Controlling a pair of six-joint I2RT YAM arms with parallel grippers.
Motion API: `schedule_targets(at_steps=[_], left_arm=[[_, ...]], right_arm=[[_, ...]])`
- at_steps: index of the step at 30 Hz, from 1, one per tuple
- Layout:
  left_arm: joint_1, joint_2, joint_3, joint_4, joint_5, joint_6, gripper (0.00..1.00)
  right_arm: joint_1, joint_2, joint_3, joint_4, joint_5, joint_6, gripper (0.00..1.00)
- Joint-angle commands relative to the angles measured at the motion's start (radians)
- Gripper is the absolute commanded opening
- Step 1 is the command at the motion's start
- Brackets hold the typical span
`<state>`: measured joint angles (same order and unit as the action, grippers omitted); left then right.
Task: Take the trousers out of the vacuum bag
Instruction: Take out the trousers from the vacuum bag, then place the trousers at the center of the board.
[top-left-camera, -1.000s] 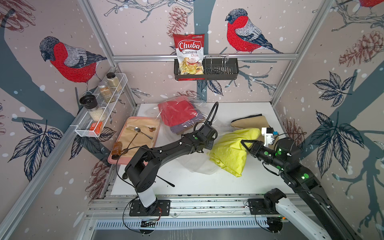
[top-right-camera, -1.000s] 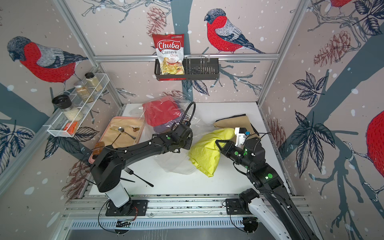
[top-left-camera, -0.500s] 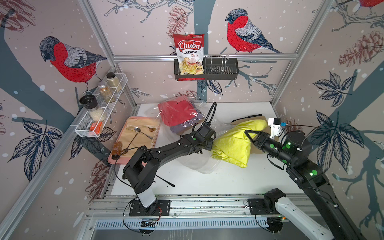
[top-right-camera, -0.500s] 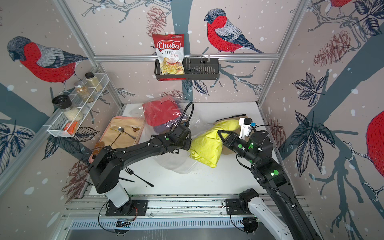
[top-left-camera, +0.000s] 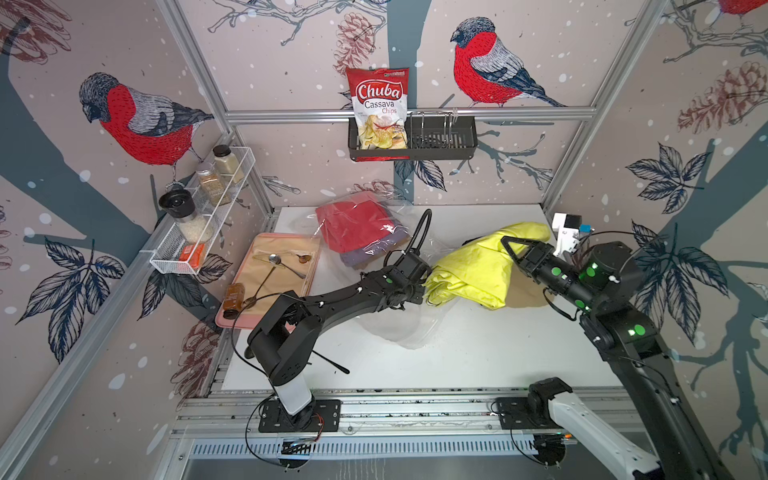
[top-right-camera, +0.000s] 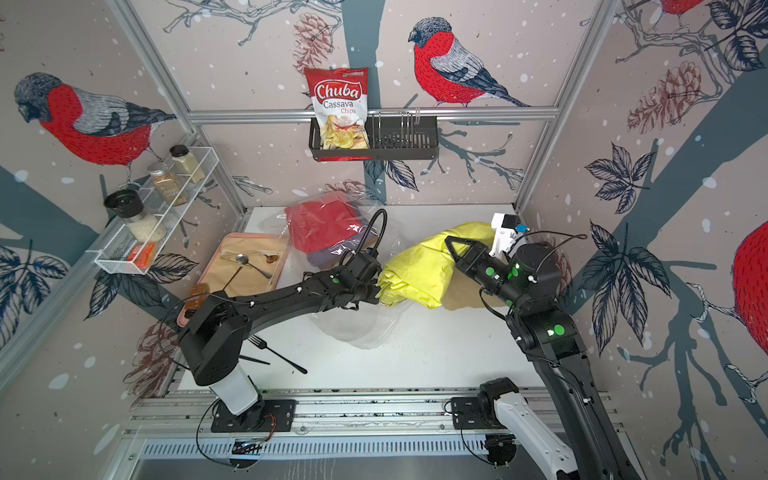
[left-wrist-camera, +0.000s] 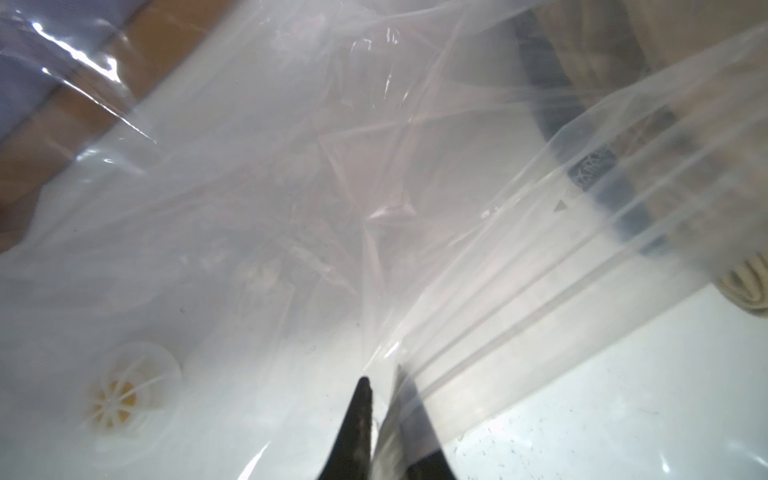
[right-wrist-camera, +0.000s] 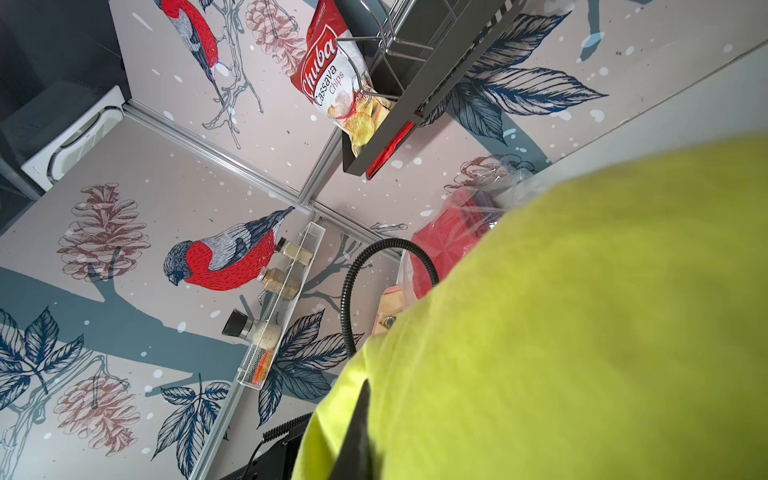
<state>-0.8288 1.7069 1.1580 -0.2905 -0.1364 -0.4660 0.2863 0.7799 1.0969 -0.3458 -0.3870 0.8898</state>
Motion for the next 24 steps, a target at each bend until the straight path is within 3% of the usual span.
schedule_targets(at_steps=[1,6,12,16,22,24], left_arm=[[0.007,-0.022,-0.006,-0.010,-0.008,-0.013,0.21],[0.019,-0.076,-0.018,-0.031,-0.023,-0.023,0.36],[0.048,-0.181,-0.055,-0.032,0.011,-0.023,0.36],[0.048,-0.269,-0.082,0.021,0.152,0.001,0.31],[0.039,-0.351,-0.187,0.215,0.392,-0.074,0.02],[0.032,-0.363,-0.222,0.294,0.433,-0.117,0.00]], right_arm=[[-0.042,0.017,0.030,0.204,-0.030,-0.024,0.00],[-0.135,0.051,0.037,0.247,-0.101,0.000,0.00],[-0.243,0.095,0.064,0.303,-0.195,0.031,0.00],[-0.300,0.110,0.049,0.325,-0.232,0.040,0.00],[-0.365,0.127,0.017,0.377,-0.284,0.067,0.00],[-0.380,0.132,0.011,0.388,-0.295,0.071,0.00]])
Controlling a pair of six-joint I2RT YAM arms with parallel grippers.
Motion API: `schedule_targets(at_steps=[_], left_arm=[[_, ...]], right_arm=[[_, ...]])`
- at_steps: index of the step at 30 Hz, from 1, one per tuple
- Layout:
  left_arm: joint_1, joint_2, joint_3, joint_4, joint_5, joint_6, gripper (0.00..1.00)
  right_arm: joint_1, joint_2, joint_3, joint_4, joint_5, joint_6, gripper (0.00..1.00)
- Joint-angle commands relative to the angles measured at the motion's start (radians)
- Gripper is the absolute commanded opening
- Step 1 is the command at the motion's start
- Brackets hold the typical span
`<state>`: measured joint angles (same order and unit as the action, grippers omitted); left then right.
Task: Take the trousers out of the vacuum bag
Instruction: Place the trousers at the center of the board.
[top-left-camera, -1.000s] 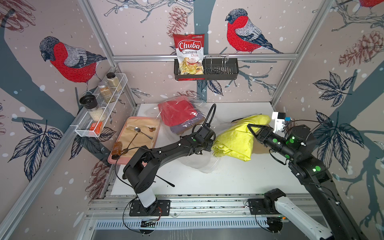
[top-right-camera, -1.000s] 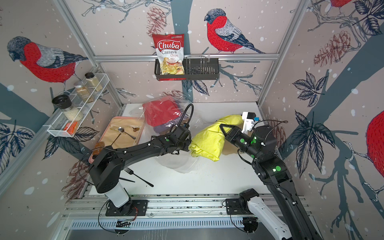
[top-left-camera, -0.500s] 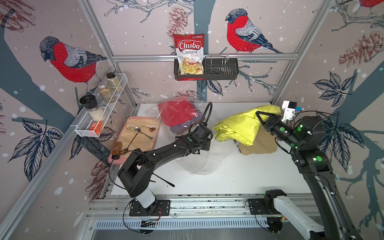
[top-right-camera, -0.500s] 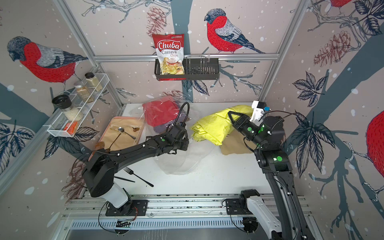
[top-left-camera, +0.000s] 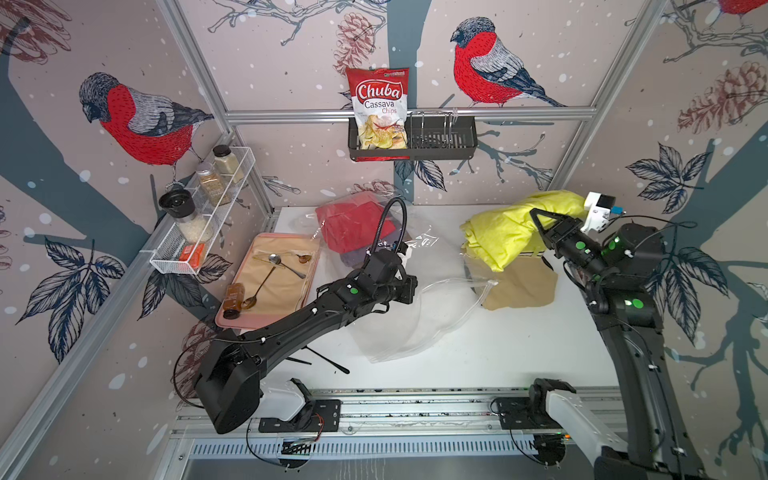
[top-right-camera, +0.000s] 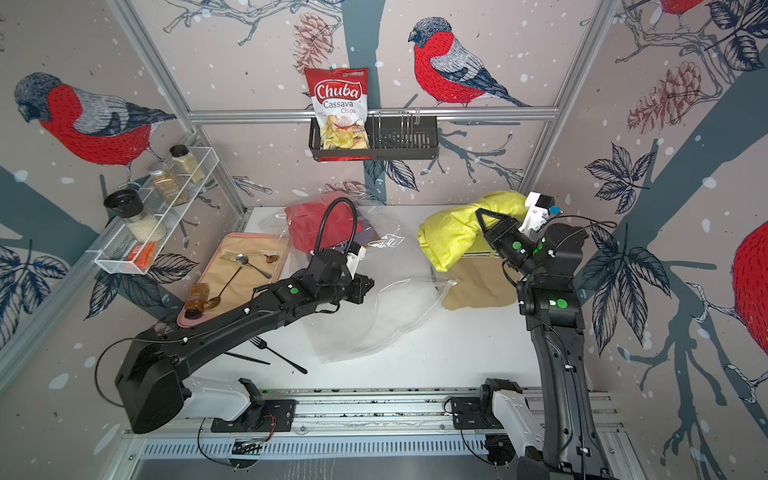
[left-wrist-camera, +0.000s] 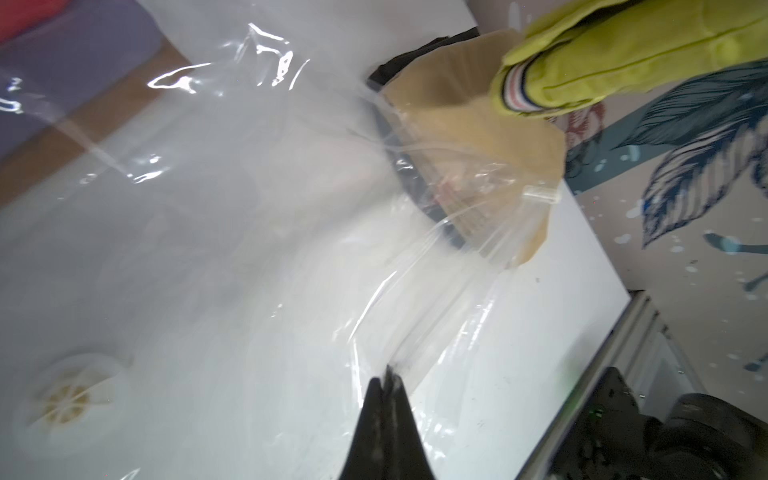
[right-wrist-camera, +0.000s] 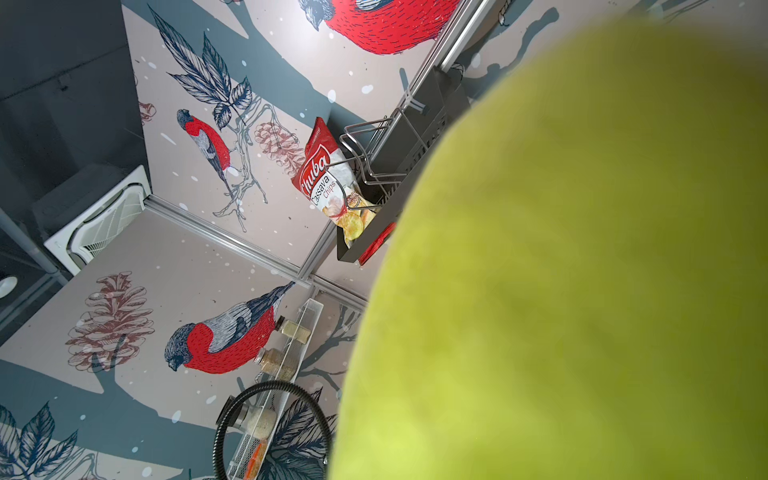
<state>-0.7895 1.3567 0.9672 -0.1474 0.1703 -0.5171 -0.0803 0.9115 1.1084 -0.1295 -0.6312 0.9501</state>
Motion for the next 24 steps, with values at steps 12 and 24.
schedule_targets(at_steps=[12,24], left_arm=[[-0.113,0.089,0.007,0.511,0.295,-0.250,0.00],[-0.045,0.359,0.268,0.534,0.359,-0.255,0.00]], right_arm=[[-0.085,0.045,-0.055,0.304,-0.127,0.054,0.00],[-0.141,0.209,-0.025,0.454,-0.214,0.078,0.00]])
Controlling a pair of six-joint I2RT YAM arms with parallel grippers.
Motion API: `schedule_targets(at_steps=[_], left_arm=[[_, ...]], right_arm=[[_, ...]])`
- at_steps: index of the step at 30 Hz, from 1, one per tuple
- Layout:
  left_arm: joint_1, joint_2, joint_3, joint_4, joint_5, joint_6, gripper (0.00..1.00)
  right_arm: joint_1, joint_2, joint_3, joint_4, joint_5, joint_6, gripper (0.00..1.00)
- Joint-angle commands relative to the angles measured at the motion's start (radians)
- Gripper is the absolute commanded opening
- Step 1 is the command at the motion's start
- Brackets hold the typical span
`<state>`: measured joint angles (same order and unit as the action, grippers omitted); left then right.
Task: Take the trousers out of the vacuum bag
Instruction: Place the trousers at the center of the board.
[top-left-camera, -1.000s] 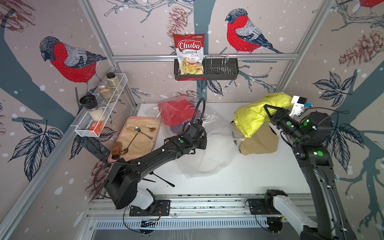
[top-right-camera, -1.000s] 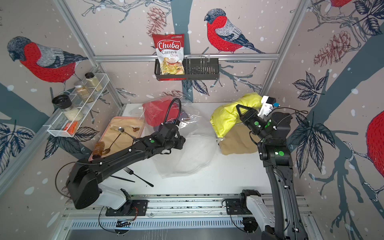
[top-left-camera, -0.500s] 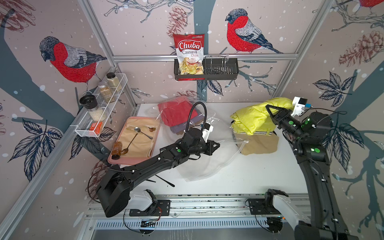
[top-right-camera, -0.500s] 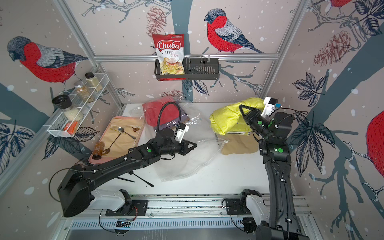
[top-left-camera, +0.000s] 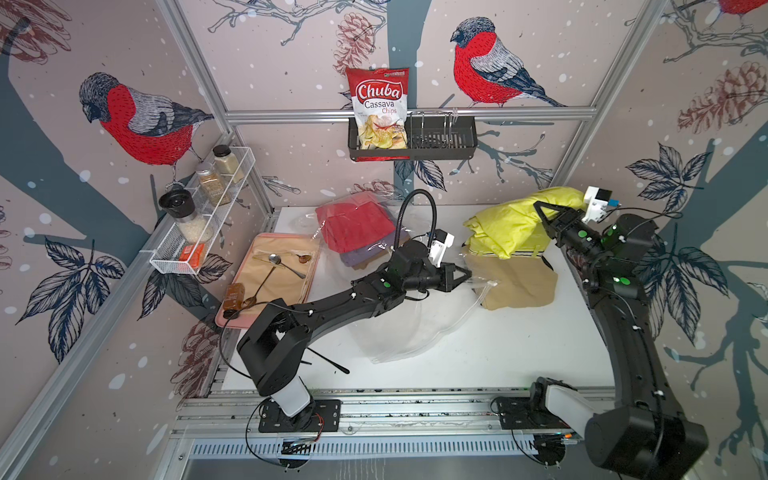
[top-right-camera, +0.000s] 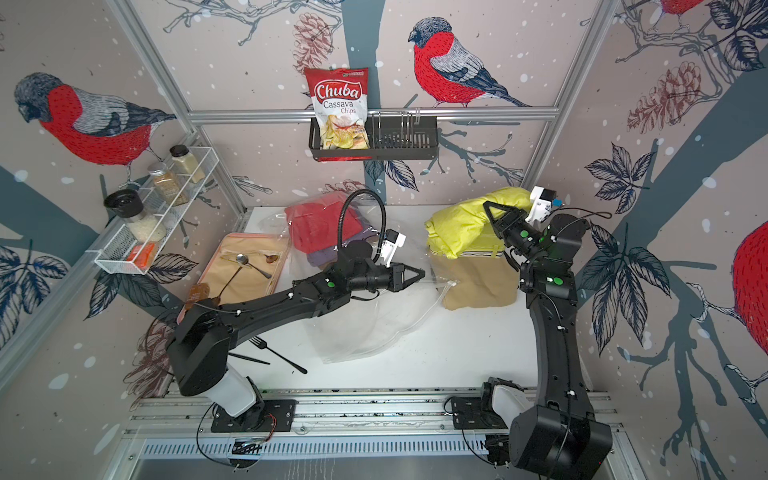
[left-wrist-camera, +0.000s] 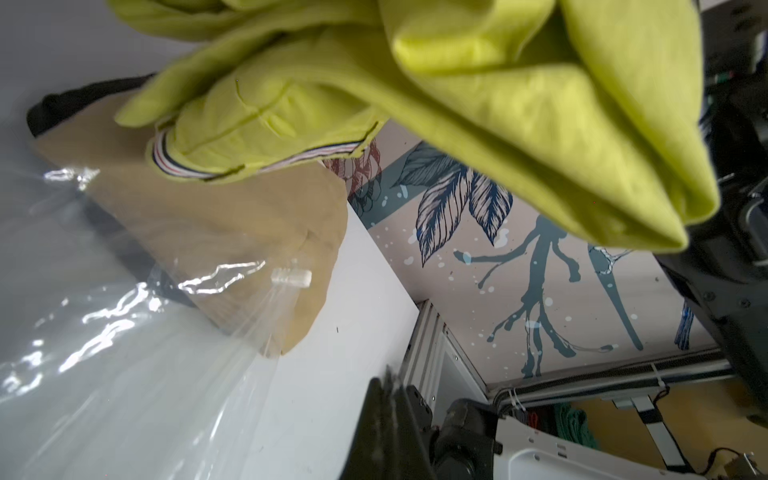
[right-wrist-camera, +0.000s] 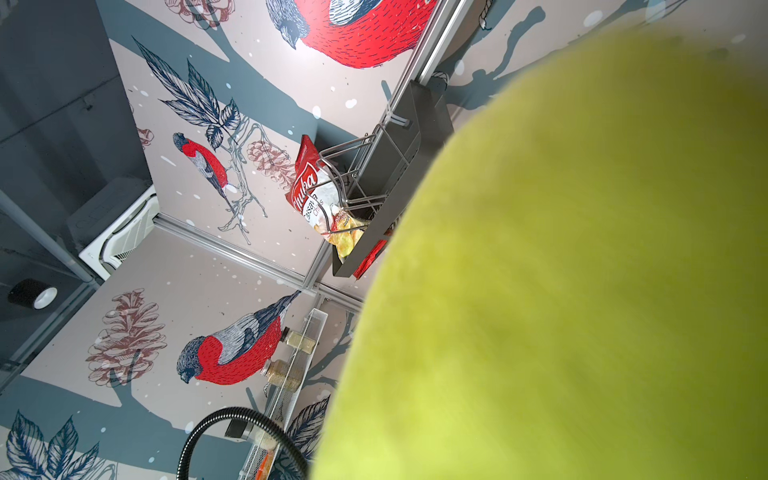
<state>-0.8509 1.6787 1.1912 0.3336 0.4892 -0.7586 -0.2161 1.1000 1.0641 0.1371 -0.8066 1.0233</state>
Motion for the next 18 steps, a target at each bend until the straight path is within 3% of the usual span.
schedule_targets(at_steps=[1,10,18], left_arm=[[0.023,0.062,0.070,0.051,0.043,-0.013,0.00],[0.076,0.305,0.274,0.112,0.142,-0.094,0.00],[0.091,0.391,0.357,0.081,0.146,-0.086,0.00]], right_arm=[[-0.008,0.036,0.023,0.197,-0.044,0.001,0.00],[-0.028,0.207,0.081,0.336,-0.093,0.027,0.00],[-0.028,0.336,0.121,0.491,-0.132,0.066,0.00]])
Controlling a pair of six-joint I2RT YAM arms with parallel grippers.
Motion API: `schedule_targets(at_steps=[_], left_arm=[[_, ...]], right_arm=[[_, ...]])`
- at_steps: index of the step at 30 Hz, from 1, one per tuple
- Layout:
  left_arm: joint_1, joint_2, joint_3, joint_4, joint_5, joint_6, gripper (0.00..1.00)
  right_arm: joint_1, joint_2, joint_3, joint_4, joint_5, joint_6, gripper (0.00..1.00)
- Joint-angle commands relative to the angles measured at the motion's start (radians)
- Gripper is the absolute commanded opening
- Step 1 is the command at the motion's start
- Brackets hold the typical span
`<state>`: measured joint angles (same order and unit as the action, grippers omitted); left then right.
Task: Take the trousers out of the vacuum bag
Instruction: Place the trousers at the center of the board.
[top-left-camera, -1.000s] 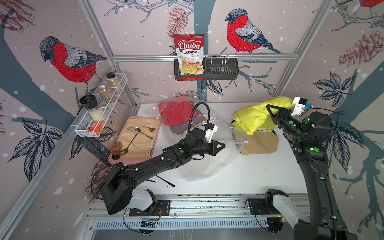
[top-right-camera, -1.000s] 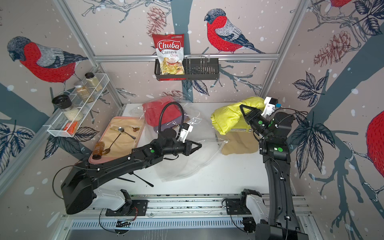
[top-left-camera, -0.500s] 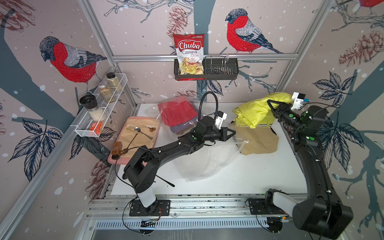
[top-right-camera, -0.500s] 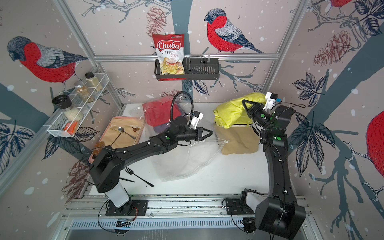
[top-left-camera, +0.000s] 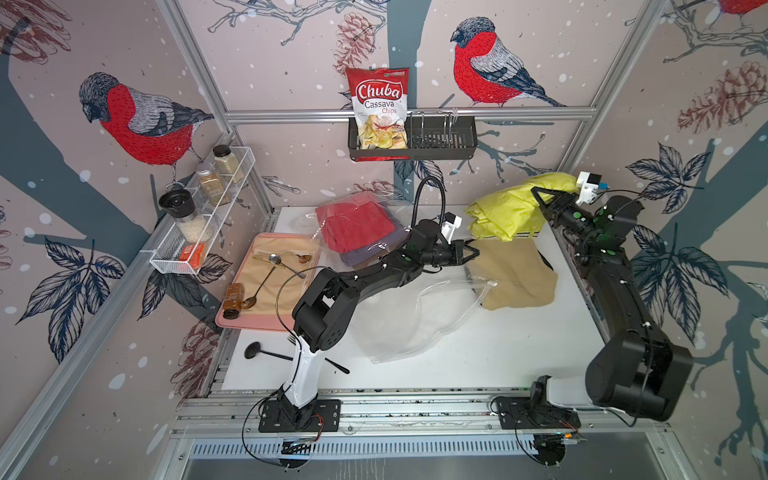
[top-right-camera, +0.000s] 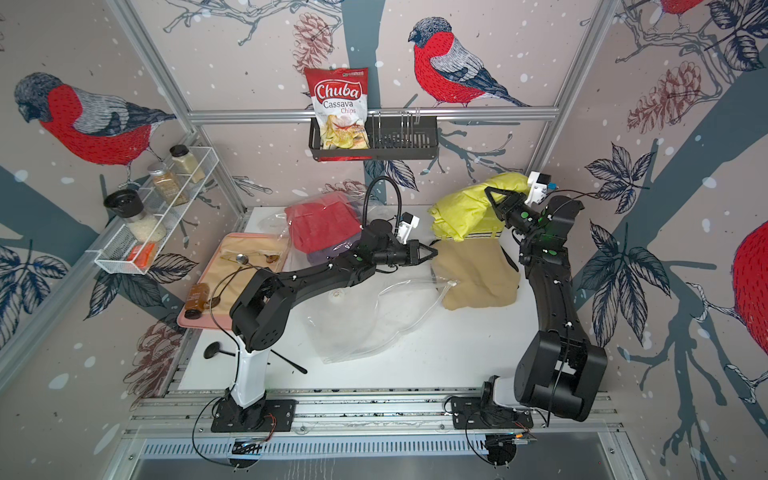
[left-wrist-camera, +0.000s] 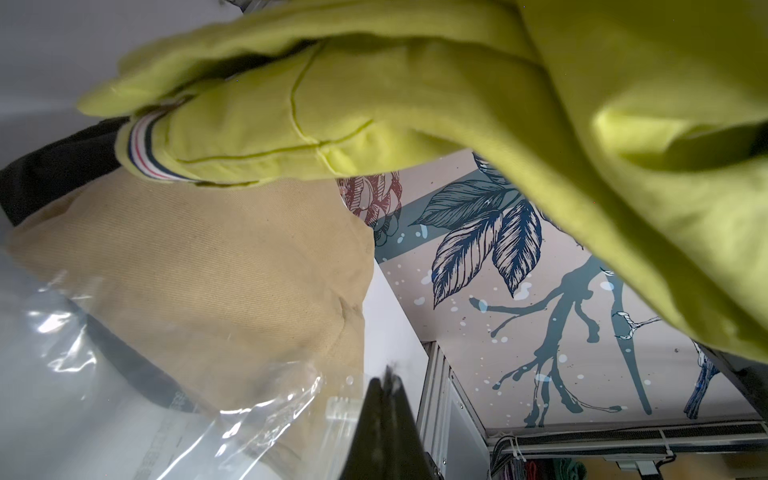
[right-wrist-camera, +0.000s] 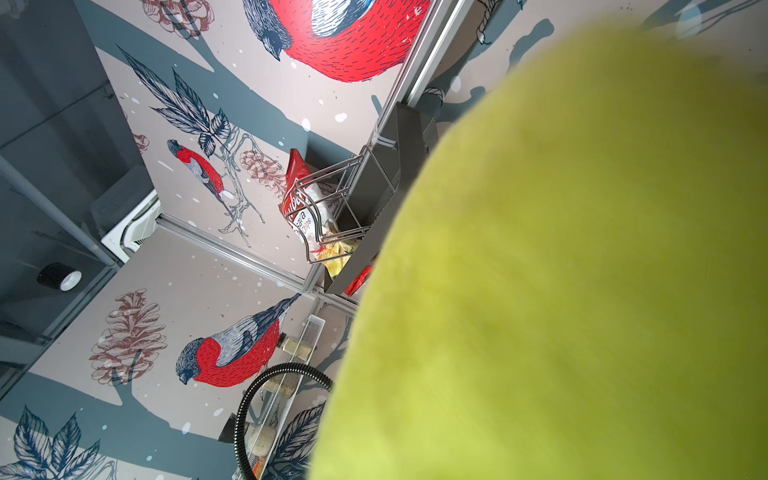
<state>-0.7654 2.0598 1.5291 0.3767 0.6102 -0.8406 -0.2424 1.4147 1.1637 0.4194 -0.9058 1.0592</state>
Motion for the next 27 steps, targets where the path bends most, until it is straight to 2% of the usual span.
schedule_targets(at_steps=[1,15,27], left_arm=[[0.010,0.013,0.025,0.030,0.023,0.002,0.00],[0.035,0.058,0.035,0.011,0.031,0.014,0.00],[0.038,0.044,0.006,0.009,0.028,0.021,0.00]], right_arm=[[-0.001,0.038,0.025,0.227,-0.037,0.033,0.00],[-0.001,0.186,0.039,0.412,-0.087,0.075,0.00],[-0.012,0.137,-0.107,0.430,-0.089,0.050,0.00]])
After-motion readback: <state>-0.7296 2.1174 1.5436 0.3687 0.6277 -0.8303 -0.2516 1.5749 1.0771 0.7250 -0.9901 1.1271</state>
